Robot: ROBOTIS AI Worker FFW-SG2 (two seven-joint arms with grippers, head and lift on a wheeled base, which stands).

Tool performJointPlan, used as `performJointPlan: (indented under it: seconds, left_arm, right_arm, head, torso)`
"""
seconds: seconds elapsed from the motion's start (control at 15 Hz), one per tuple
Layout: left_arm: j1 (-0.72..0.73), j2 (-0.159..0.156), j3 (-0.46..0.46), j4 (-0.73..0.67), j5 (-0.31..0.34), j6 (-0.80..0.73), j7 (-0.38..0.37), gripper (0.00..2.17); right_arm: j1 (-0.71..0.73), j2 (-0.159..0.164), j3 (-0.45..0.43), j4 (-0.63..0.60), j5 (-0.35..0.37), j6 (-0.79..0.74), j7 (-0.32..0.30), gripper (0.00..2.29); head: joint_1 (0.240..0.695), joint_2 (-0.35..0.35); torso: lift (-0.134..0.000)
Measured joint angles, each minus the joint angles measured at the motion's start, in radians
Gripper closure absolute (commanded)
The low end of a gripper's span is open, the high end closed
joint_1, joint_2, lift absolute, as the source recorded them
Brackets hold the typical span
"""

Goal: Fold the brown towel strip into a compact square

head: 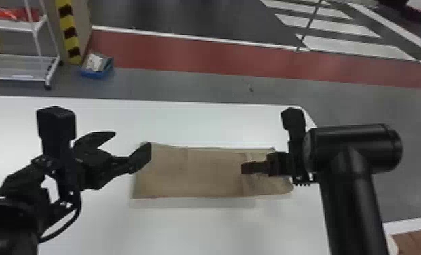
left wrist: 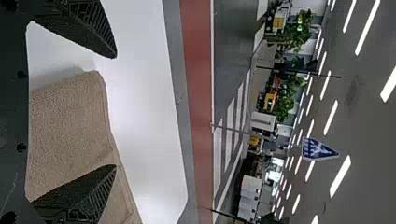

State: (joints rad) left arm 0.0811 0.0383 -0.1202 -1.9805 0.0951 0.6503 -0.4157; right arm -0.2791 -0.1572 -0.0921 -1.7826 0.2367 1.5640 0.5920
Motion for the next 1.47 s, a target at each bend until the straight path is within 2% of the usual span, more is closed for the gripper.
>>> performJointPlan:
  seconds: [0.33, 0.47, 0.6, 0.67, 0.8, 1.47]
  left_arm:
    - [0.003, 0.000, 0.002, 0.011, 0.000, -0.012, 0.000, 0.04]
    - [0.003, 0.000, -0.002, 0.015, 0.000, -0.015, 0.000, 0.04]
    - [0.003, 0.000, -0.004, 0.019, 0.000, -0.016, -0.001, 0.04]
    - [0.003, 0.000, -0.004, 0.020, 0.000, -0.016, -0.001, 0.04]
    - [0.005, 0.000, -0.003, 0.020, 0.000, -0.016, -0.002, 0.04]
    - [0.014, 0.000, 0.011, 0.023, 0.002, -0.025, -0.003, 0.04]
  right_arm:
    - [-0.006, 0.005, 0.016, 0.020, 0.014, 0.000, -0.001, 0.57]
    - [-0.007, 0.007, 0.016, 0.021, 0.015, 0.000, -0.001, 0.68]
    - [-0.008, 0.007, 0.016, 0.022, 0.015, 0.000, -0.002, 0.68]
    - [-0.009, 0.008, 0.015, 0.022, 0.015, 0.000, -0.002, 0.67]
    - [-0.009, 0.011, 0.013, 0.022, 0.013, 0.000, -0.003, 0.32]
    - [-0.042, 0.028, 0.029, 0.029, 0.016, 0.000, -0.003, 0.32]
  head:
    - [0.695, -0.235]
    - [0.695, -0.236]
    - [0.695, -0.238]
    - [0.695, -0.238]
    - [0.695, -0.237]
    - [0.695, -0.214]
  torso:
    - [-0.124]
    - [-0.124]
    - [-0.124]
    - [-0.124]
    - [-0.124]
    - [-0.124]
